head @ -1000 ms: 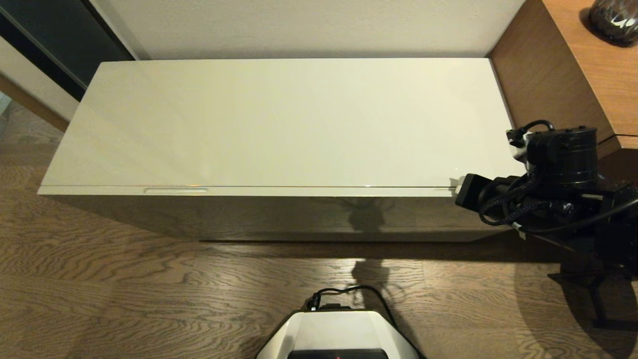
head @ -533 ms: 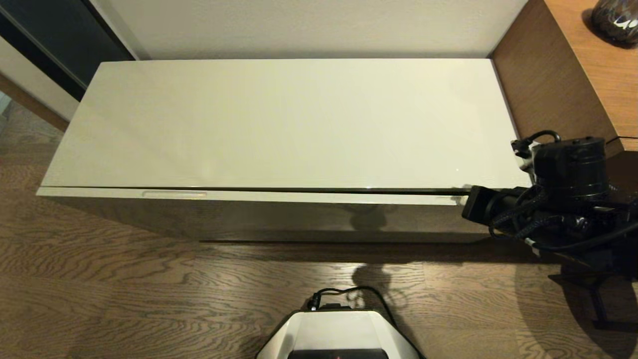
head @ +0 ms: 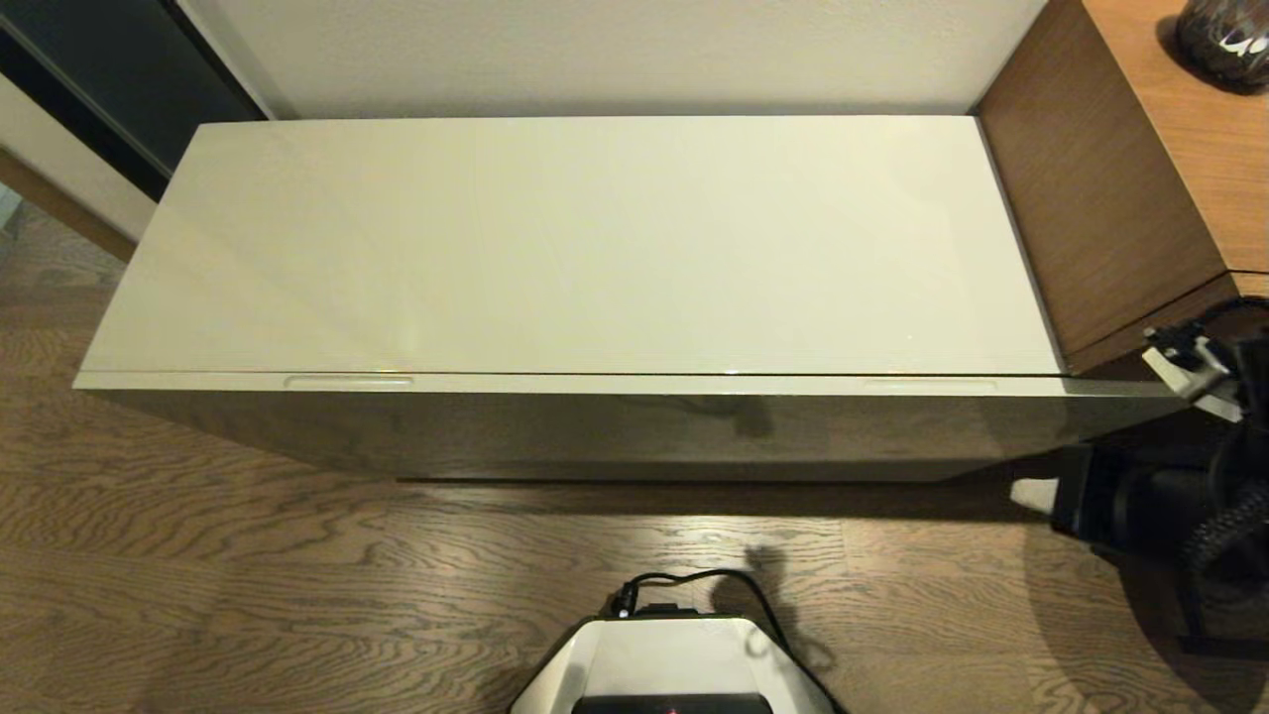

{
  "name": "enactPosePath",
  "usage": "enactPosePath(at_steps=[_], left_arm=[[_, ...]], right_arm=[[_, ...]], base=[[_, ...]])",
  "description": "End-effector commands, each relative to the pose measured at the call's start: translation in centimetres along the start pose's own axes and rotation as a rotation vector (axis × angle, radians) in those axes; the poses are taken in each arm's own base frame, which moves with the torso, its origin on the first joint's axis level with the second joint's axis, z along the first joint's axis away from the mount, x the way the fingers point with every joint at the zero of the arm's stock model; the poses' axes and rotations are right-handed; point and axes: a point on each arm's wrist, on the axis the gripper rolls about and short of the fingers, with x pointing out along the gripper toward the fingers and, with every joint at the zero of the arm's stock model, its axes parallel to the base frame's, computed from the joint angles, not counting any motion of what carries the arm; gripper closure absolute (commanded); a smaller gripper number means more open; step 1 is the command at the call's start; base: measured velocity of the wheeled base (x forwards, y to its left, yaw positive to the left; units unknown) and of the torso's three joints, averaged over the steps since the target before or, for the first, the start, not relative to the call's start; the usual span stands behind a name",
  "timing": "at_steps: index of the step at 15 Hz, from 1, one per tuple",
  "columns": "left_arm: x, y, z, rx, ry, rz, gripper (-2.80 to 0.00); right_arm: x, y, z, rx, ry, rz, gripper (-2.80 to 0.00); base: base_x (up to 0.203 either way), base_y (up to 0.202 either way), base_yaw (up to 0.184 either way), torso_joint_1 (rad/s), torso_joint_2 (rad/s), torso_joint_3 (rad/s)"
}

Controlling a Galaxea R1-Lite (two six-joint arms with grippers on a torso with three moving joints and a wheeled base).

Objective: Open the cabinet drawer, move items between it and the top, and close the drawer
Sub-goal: Open the drawer

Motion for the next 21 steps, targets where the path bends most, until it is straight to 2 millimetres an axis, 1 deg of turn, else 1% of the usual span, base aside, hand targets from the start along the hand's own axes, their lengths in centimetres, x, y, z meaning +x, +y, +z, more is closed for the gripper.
enactPosePath(at_steps=[1,2,5,7,9,13,14,16,21], left_arm=[[0.0,0.0,0.0,0.0,0.002,0.001,0.0],[0.0,0.0,0.0,0.0,0.002,0.001,0.0],[0.0,0.0,0.0,0.0,0.002,0.001,0.0],[0.0,0.0,0.0,0.0,0.002,0.001,0.0],[0.0,0.0,0.0,0.0,0.002,0.001,0.0],[0.0,0.0,0.0,0.0,0.002,0.001,0.0],[0.0,0.0,0.0,0.0,0.002,0.001,0.0],[0.0,0.0,0.0,0.0,0.002,0.001,0.0],[0.0,0.0,0.0,0.0,0.002,0.001,0.0]], right_arm=[[-3.8,-1.3,-0.4,0.021,-0.04,0.041,0.0],[-3.6,-1.2,-0.3,0.021,-0.036,0.037,0.0],[-2.0,-0.4,0.3,0.026,-0.04,0.019,0.0],[1.3,0.4,1.3,0.042,-0.064,-0.022,0.0],[4.4,1.2,2.6,0.063,-0.098,-0.047,0.0],[8.7,3.6,5.9,0.102,-0.188,-0.022,0.0],[9.1,3.8,6.5,0.112,-0.211,-0.014,0.0],[10.0,3.8,6.4,0.114,-0.201,-0.026,0.0],[10.1,3.1,6.0,0.114,-0.188,-0.046,0.0]], base=[[0.0,0.0,0.0,0.0,0.0,0.0],[0.0,0.0,0.0,0.0,0.0,0.0],[0.0,0.0,0.0,0.0,0.0,0.0],[0.0,0.0,0.0,0.0,0.0,0.0],[0.0,0.0,0.0,0.0,0.0,0.0],[0.0,0.0,0.0,0.0,0.0,0.0],[0.0,0.0,0.0,0.0,0.0,0.0],[0.0,0.0,0.0,0.0,0.0,0.0],[0.0,0.0,0.0,0.0,0.0,0.0]])
